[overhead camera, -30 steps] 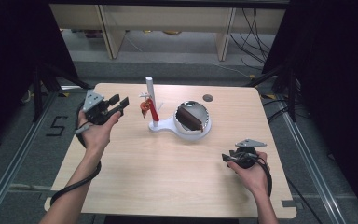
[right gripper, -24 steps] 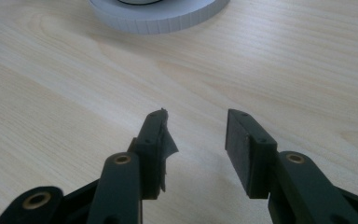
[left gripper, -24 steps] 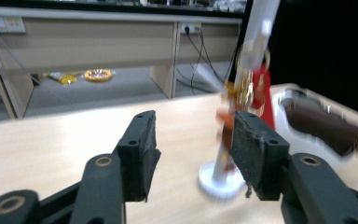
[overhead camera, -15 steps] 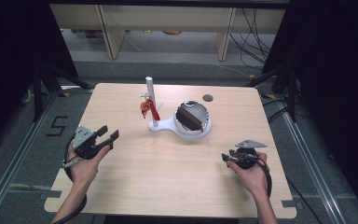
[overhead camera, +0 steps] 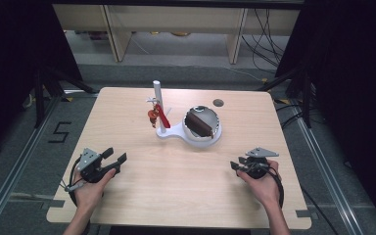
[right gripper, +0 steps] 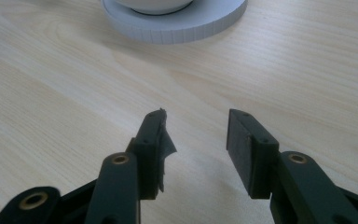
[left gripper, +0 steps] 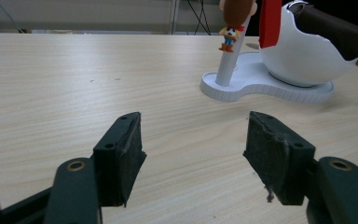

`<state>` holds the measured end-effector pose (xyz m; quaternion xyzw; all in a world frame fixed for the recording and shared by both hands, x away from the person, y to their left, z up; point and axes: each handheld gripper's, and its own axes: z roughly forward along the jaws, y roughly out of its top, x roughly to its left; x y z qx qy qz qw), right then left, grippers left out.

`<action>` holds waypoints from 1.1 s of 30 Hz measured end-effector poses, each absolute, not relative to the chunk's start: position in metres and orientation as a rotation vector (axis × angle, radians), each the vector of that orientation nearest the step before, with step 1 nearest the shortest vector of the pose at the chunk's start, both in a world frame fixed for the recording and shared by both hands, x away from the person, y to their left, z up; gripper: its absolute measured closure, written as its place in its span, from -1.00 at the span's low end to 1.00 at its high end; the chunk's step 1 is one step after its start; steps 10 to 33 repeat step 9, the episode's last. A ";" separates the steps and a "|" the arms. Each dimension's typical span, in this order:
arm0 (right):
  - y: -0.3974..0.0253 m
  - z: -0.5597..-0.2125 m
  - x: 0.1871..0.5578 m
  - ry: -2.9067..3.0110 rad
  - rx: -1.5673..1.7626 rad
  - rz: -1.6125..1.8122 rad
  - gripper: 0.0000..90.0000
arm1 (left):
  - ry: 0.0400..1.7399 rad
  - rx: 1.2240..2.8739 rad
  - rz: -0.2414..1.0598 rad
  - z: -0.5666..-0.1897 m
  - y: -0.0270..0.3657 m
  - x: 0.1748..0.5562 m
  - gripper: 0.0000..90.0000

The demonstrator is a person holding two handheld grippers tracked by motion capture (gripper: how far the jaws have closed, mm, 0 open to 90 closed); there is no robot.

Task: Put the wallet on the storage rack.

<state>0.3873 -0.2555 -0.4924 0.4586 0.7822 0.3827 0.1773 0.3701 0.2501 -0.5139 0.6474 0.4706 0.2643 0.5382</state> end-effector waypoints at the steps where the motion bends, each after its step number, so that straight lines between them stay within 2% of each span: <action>1: -0.255 -0.493 0.387 2.199 1.303 1.090 0.29 | 1.110 1.543 0.634 -0.515 0.250 0.370 -0.23; 33: -0.255 -0.491 0.385 2.191 1.283 1.074 0.28 | 1.121 1.530 0.637 -0.521 0.250 0.368 -0.27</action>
